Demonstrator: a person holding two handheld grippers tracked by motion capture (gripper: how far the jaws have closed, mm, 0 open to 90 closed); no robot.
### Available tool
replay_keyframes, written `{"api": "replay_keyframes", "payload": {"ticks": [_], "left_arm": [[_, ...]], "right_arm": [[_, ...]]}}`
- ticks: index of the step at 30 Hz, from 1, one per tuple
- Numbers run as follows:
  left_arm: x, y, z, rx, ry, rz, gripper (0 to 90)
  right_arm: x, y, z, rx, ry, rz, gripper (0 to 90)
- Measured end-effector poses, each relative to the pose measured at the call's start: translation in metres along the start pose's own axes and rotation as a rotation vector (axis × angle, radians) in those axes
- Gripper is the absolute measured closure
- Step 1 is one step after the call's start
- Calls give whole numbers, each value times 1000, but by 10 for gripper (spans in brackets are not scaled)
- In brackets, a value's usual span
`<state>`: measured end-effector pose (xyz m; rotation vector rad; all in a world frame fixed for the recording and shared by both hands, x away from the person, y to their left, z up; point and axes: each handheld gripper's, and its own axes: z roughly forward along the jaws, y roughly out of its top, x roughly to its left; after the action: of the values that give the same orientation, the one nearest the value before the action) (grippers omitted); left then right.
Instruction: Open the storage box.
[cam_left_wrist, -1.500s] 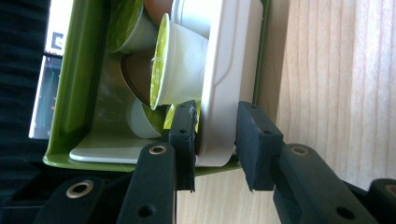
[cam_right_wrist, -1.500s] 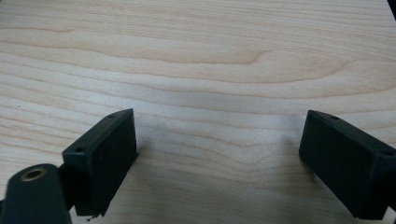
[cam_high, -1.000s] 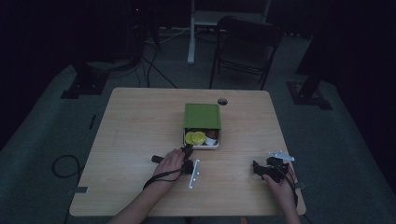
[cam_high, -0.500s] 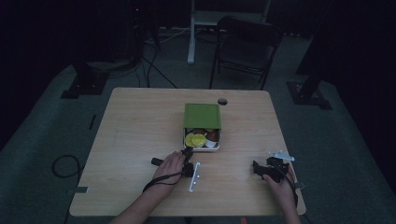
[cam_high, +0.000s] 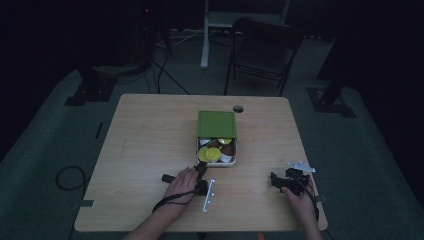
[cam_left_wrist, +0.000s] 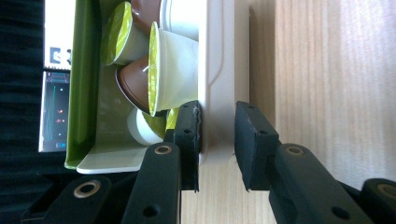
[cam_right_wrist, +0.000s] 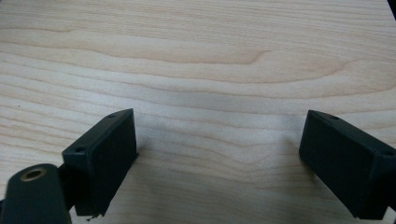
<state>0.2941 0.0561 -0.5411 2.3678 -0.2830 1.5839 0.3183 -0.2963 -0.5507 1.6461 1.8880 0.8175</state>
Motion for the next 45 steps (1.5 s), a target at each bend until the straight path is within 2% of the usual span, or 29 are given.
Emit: {"api": "replay_keyframes", "payload": {"ticks": [19, 26, 28, 45], "left_arm": [[-11, 7, -21, -28, -6, -10, 720], [-18, 9, -31, -39, -25, -6, 722], [-18, 9, -32, -44, -27, -18, 722], [-22, 10, -45, -48, -37, -18, 723]], "right_arm": [[0, 0, 0, 0, 0, 0, 107], [0, 0, 0, 0, 0, 0, 107], [0, 0, 0, 0, 0, 0, 107], [0, 0, 0, 1, 0, 1, 107]]}}
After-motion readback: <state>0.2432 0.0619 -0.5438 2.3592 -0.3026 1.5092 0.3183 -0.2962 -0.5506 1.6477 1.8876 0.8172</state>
